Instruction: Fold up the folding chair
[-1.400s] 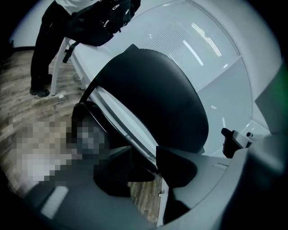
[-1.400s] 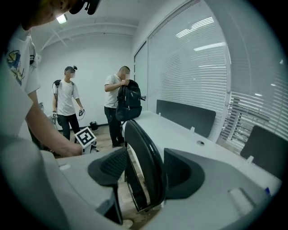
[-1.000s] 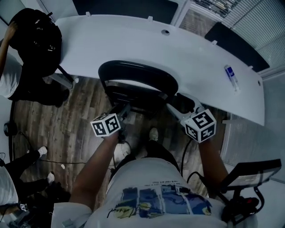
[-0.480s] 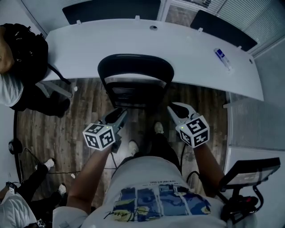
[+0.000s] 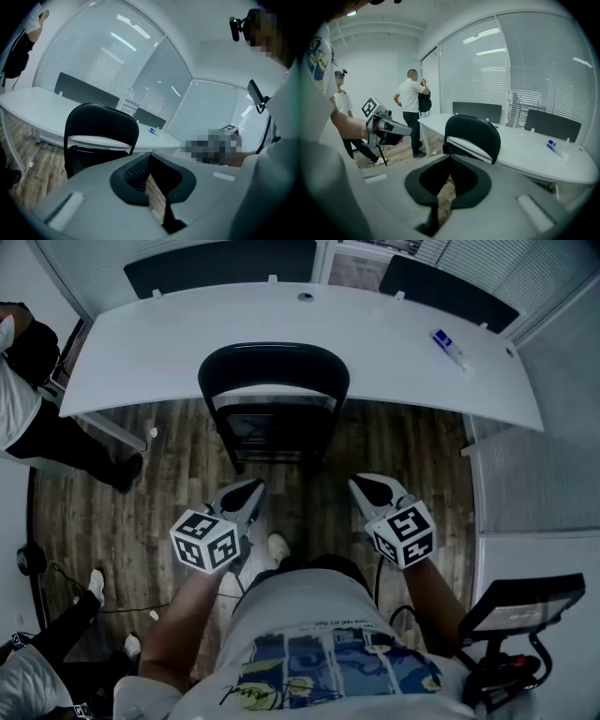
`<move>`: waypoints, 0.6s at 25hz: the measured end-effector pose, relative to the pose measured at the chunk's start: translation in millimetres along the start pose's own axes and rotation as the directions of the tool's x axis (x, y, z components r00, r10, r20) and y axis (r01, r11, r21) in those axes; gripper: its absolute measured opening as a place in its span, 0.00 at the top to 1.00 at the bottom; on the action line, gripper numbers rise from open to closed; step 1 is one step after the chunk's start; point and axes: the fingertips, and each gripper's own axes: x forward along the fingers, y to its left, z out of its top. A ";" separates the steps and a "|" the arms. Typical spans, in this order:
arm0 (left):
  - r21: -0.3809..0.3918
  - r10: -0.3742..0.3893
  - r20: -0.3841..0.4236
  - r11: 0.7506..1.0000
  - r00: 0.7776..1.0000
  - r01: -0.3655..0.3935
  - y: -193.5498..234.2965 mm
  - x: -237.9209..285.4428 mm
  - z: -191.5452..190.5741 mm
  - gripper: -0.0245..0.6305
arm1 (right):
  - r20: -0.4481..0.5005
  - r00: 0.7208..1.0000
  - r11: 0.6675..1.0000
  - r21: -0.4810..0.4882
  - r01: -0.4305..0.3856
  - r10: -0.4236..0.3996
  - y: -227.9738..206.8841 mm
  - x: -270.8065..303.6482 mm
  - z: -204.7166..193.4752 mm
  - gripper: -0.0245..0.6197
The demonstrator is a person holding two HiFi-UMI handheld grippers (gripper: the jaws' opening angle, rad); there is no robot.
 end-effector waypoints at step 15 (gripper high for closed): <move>0.122 0.004 -0.010 0.993 1.000 -0.003 -146.0 -93.1 -60.5 0.96 | 0.085 0.995 0.999 -0.015 -0.047 0.049 93.1 -134.1 -51.8 0.96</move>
